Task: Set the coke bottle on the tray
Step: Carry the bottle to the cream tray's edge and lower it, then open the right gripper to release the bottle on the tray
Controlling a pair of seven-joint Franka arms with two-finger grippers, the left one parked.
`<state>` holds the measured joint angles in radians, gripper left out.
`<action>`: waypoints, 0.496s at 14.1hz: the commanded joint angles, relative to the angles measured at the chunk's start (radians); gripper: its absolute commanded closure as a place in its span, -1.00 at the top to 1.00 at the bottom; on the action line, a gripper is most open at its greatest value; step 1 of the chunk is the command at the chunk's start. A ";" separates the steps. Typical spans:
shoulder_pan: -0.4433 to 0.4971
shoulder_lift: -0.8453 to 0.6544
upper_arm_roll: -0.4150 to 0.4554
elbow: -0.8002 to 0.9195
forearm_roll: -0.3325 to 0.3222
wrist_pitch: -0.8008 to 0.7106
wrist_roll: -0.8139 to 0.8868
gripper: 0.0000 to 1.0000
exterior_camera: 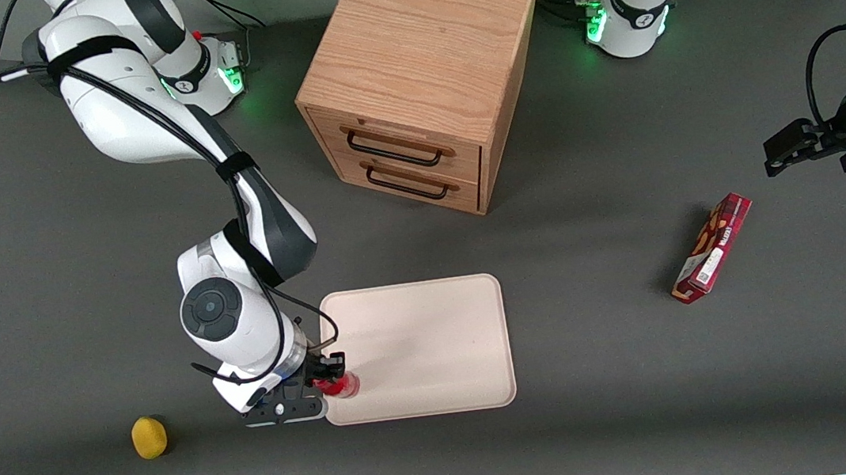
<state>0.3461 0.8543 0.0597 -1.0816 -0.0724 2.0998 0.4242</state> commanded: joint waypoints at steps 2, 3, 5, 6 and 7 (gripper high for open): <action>0.011 0.019 0.000 0.045 -0.018 -0.004 0.013 1.00; 0.011 0.014 0.000 0.046 -0.020 -0.013 0.010 1.00; 0.013 -0.012 -0.001 0.046 -0.023 -0.053 0.008 1.00; 0.008 -0.036 0.000 0.046 -0.023 -0.082 0.008 1.00; 0.005 -0.061 0.000 0.045 -0.023 -0.113 0.007 1.00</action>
<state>0.3520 0.8418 0.0598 -1.0449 -0.0750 2.0535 0.4241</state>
